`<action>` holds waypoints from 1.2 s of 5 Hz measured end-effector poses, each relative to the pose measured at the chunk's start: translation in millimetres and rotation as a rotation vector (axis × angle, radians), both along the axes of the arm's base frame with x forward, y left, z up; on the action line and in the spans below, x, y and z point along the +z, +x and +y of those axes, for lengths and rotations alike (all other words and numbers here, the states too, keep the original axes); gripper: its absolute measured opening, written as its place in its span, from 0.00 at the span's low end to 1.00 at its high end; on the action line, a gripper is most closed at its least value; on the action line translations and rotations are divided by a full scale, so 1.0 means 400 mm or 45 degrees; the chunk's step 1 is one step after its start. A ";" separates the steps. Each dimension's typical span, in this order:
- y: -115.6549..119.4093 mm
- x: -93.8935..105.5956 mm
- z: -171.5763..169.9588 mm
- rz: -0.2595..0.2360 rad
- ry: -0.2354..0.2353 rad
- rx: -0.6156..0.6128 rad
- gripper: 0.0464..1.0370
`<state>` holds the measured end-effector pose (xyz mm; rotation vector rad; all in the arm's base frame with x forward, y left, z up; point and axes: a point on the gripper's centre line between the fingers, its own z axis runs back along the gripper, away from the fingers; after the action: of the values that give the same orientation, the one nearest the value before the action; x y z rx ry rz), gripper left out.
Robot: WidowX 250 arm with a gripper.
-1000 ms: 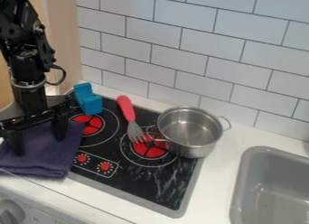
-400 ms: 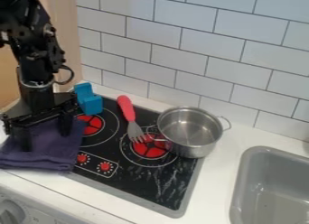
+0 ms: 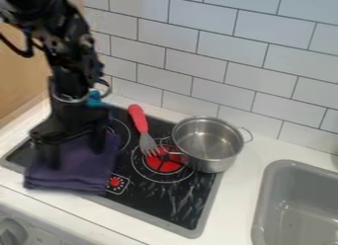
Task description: Put the purple cloth to the right side of the stove
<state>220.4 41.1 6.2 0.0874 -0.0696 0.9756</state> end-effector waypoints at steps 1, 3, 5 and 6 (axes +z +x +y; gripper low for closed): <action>-0.014 0.003 -0.042 -0.001 -0.003 -0.024 0.96; -0.034 0.003 -0.129 -0.004 0.001 -0.114 0.96; -0.006 -0.005 -0.228 0.024 0.020 -0.278 0.96; 0.014 -0.004 -0.272 0.031 0.038 -0.362 0.96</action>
<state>226.0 -67.8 4.7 0.1137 -0.0720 0.6894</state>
